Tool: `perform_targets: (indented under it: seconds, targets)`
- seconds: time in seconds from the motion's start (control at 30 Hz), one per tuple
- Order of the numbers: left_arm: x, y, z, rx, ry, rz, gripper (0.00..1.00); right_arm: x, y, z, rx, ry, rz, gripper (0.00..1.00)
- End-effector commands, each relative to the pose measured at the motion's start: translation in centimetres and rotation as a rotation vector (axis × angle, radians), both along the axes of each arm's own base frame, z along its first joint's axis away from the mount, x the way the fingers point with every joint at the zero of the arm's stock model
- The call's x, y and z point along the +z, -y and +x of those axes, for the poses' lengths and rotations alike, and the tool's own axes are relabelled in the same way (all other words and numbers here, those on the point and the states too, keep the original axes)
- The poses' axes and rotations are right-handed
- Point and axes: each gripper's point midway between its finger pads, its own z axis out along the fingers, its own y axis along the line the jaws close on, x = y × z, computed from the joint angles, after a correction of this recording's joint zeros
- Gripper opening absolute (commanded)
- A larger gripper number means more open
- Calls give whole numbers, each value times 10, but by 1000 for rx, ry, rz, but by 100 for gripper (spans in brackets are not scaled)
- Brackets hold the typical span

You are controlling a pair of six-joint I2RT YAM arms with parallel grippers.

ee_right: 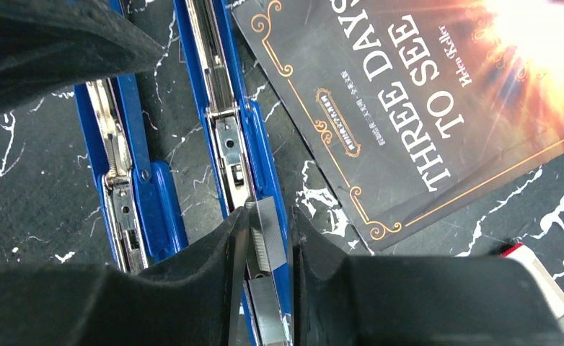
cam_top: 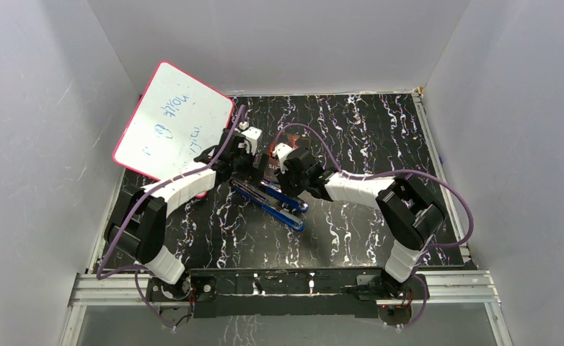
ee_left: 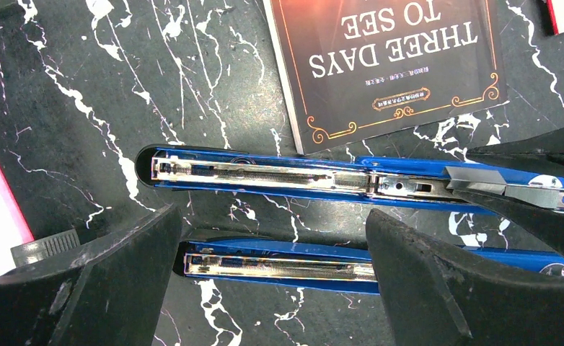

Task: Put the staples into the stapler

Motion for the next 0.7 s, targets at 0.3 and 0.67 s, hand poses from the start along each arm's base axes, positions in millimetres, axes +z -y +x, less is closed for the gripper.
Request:
perform_targets:
  seconds: [0.3,0.67]
  targets:
    - [15,1,3,-4,42,-7,98,23,-15,17,-4,61,61,30]
    - [15,1,3,-5,42,-8,98,13,7,-1,-11,21,6,23]
